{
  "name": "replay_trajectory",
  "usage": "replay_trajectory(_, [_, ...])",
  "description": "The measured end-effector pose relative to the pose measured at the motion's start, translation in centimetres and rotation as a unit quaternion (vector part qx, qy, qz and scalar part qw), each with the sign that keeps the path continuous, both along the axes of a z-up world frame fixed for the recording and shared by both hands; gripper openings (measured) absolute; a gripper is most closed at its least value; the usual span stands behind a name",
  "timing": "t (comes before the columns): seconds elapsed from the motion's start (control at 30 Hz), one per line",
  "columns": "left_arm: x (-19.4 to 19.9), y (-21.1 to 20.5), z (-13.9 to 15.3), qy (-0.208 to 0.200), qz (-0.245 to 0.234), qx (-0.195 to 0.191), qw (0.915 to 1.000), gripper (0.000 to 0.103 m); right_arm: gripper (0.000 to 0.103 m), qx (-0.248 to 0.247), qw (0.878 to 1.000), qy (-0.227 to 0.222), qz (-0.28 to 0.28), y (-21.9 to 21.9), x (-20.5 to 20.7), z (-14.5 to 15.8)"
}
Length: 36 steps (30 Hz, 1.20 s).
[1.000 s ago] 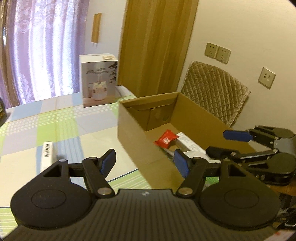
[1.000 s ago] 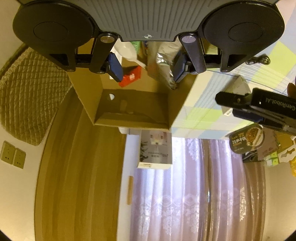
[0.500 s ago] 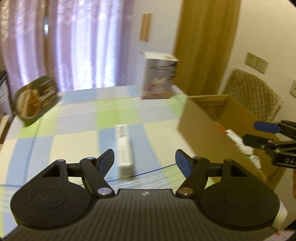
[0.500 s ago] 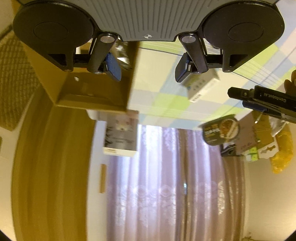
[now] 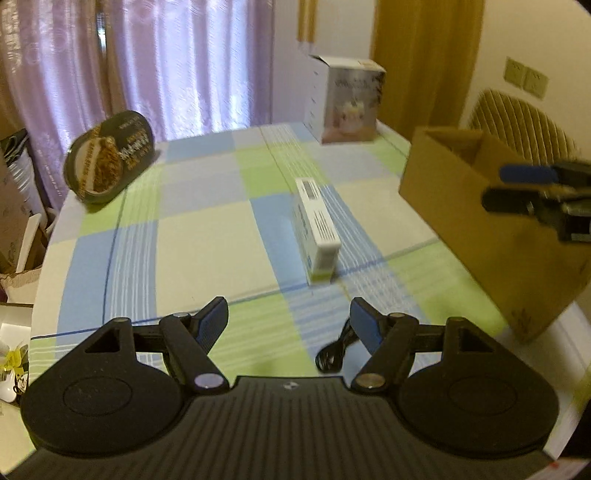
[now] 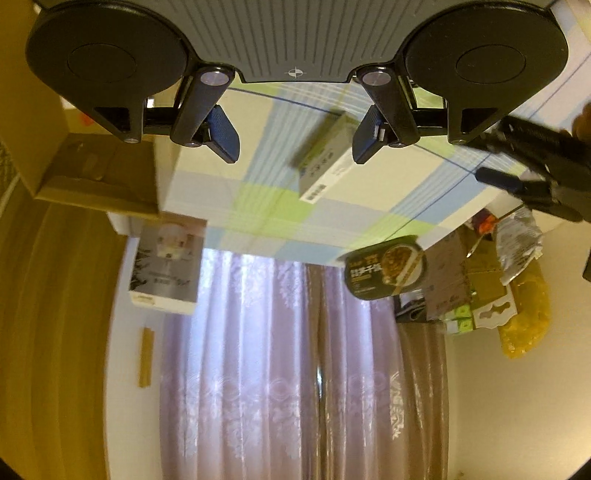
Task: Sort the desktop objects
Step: 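Move both tools back from the cardboard box to the table, then grasp the black cable with the left tool while the right tool grasps the white medicine box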
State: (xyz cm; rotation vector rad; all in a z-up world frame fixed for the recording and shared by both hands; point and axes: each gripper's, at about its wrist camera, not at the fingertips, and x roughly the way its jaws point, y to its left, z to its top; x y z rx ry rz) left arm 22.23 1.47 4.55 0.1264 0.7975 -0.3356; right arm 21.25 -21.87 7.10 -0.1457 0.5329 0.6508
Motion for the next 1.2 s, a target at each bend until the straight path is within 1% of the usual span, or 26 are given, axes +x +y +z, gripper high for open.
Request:
replay_trajectory(0.17, [0.1,-2.0,-2.4,0.015,-0.062,0.035,0.9974,0.067,0.066,0.005,1.000,0.026,0.008,1.5,0.8,-0.7])
replay_trajectory(0.23, [0.4,-2.6,-3.5,0.023,-0.079,0.048,0.9955,0.066,0.066,0.001,1.000,0.030,0.008,2.1,1.2,-1.0])
replay_trajectory(0.3, [0.8,-3.1,-4.5,0.030,-0.090,0.060,0.9937,0.058,0.066,-0.008,0.999,0.032,0.010,2.8,1.7,-1.4])
replay_trajectory(0.37, [1.2,-3.4,-5.2,0.034,-0.101,0.063,0.9923,0.058,0.067,-0.013,0.999,0.040,0.010,3.2,2.4,-1.9])
replay_trajectory(0.47, [1.9,-3.9,-5.9,0.041,-0.117,0.062,0.9903,0.050,0.067,-0.011,0.998,0.060,0.004,3.6,3.6,-2.5])
replay_trajectory(0.53, [2.3,-4.4,-6.4,0.052,-0.134,0.066,0.9875,0.046,0.067,-0.006,0.997,0.073,0.000,3.7,4.3,-2.7])
replay_trajectory(0.57, [2.4,-4.6,-6.7,0.056,-0.143,0.069,0.9857,0.041,0.067,-0.006,0.997,0.079,-0.002,3.8,4.8,-2.9])
replay_trajectory(0.67, [2.8,-5.3,-7.6,0.068,-0.167,0.077,0.9806,0.037,0.067,-0.004,0.996,0.091,-0.006,4.0,6.0,-3.1])
replay_trajectory(0.7, [2.9,-5.5,-7.8,0.071,-0.171,0.077,0.9797,0.033,0.067,-0.002,0.995,0.095,-0.008,4.0,6.4,-3.3])
replay_trajectory(0.77, [3.2,-5.7,-8.2,0.077,-0.174,0.077,0.9787,0.029,0.067,0.001,0.995,0.102,-0.012,4.1,6.9,-3.5])
replay_trajectory(0.8, [3.4,-5.8,-8.4,0.082,-0.175,0.076,0.9782,0.025,0.067,0.003,0.994,0.106,-0.014,4.1,7.1,-3.6])
replay_trajectory(0.93, [4.1,-6.3,-9.1,0.096,-0.177,0.080,0.9762,0.015,0.067,0.004,0.994,0.112,-0.009,4.5,7.7,-3.9])
replay_trajectory(1.1, [4.2,-5.9,-8.9,0.106,-0.169,0.085,0.9762,0.013,0.067,-0.001,0.993,0.121,-0.004,5.5,8.1,-4.4])
replay_trajectory(1.2, [4.4,-4.5,-8.6,0.110,-0.148,0.085,0.9792,0.013,0.067,-0.003,0.992,0.127,-0.002,6.0,8.4,-4.7])
